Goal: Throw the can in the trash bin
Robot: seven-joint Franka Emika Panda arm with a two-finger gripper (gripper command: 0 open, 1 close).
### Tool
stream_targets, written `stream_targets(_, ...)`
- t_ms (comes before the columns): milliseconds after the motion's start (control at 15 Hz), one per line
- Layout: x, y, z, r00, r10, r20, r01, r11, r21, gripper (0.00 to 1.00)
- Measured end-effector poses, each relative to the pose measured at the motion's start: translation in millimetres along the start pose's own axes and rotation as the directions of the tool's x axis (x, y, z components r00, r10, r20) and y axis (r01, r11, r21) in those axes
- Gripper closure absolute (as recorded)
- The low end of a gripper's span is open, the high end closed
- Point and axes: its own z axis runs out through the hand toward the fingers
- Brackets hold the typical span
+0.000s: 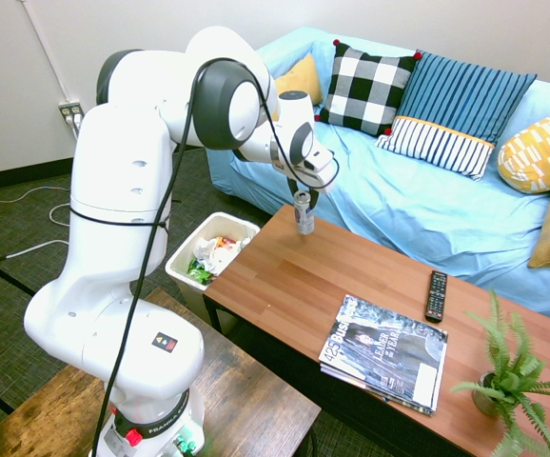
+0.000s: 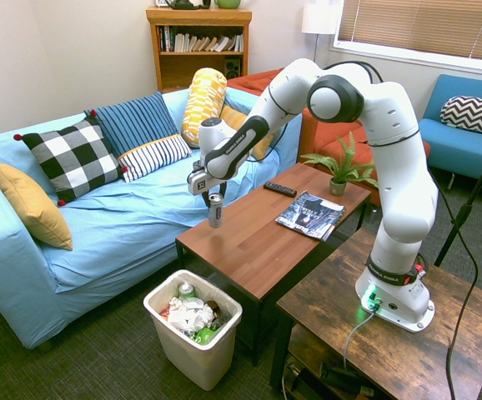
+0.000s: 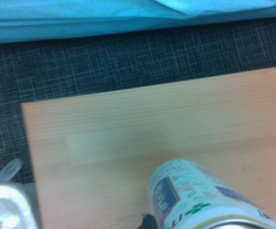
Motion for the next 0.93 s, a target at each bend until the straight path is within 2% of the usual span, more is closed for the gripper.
stream_targets(400, -108.1, -7.0, -44.3, 0.988, -0.146, -0.044, 0.147, 0.989, 0.010, 1.00)
stream_targets(533, -116.6, -8.4, -45.4, 0.986, -0.164, -0.041, 0.165, 0.986, 0.015, 1.00)
stream_targets(933, -184.3, -25.0, -41.5, 0.967, -0.255, -0.003, 0.255, 0.966, 0.042, 1.00)
